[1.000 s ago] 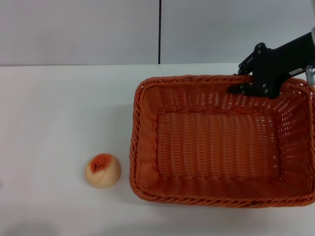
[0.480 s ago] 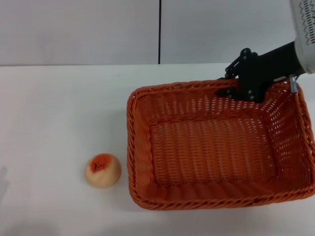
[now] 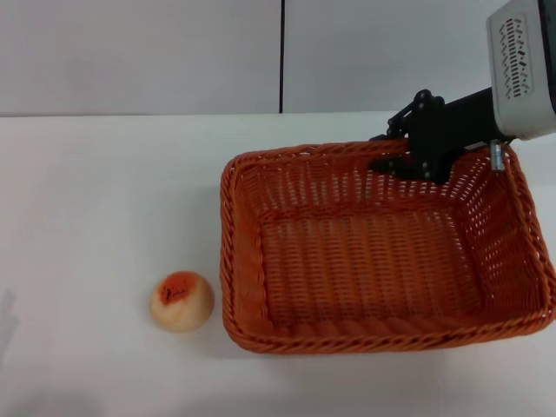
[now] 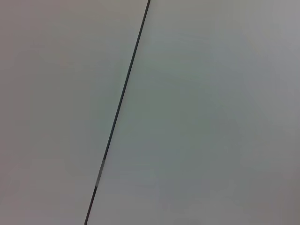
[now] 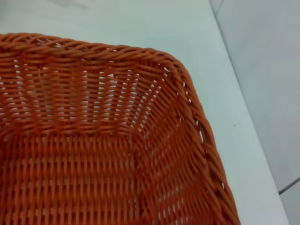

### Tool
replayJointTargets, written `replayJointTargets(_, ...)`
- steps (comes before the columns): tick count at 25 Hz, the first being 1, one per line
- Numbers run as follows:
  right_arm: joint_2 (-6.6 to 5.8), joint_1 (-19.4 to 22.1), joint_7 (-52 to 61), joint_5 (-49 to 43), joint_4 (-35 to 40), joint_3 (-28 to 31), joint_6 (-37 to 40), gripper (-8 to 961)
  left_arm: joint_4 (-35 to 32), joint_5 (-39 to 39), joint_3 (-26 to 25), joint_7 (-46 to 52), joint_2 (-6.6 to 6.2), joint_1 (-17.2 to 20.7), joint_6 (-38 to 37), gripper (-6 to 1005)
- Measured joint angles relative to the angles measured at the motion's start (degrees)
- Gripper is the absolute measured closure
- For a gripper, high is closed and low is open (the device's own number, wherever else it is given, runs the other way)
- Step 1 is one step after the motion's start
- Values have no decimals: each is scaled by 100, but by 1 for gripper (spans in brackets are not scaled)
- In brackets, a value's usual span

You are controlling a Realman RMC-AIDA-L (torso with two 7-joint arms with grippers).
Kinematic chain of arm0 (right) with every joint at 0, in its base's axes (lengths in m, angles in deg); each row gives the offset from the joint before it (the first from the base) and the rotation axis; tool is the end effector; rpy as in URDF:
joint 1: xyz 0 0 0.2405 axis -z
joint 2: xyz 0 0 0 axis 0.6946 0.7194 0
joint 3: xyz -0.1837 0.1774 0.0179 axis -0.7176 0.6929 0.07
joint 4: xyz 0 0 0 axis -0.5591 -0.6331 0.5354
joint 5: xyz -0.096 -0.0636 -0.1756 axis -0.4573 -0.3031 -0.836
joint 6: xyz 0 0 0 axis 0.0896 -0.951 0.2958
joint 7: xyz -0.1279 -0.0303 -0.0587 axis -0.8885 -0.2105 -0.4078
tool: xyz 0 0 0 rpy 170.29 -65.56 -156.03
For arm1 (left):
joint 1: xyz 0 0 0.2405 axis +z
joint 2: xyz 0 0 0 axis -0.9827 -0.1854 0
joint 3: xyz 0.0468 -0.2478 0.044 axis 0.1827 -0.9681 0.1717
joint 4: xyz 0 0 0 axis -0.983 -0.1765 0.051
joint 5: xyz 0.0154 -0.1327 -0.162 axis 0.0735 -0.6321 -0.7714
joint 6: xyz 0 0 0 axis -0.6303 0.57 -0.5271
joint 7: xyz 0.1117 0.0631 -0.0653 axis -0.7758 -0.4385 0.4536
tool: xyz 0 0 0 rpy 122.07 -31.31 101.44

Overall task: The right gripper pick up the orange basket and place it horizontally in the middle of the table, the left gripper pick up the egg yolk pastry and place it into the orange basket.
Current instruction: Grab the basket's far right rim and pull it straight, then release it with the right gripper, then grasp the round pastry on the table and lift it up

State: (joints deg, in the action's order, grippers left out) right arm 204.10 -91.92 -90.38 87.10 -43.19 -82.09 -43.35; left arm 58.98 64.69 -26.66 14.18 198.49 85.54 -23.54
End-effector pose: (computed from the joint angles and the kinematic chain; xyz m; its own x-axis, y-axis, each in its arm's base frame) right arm 0.1954 0.4075 -0.0095 0.9716 0.2171 0.0938 0.2328 -0.9478 -0.2177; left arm -0.3846 0.0944 0.0286 0.4891 -0.1185 0.8641 0.8550 -0.1311 -0.5019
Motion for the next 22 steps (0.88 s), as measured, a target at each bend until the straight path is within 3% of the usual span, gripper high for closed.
replayJointTargets(6,10,25,-24,63,26,-28,87,617,12,-5,-3,0,0,-79,13,235)
replayJointTargets(11,27,83,-26,113,52,8,157,379,4,-5,-17,0,-2,-156,21,237)
replayJointTargets(16,32,425,91,908,519,35,-276,379,-55,-6,43,0,-20,-241,51,238)
replayJointTargets(22,38,1441,680,3042,1514,335,-1152,379,-795,3,873,276,-44,-704,10,240)
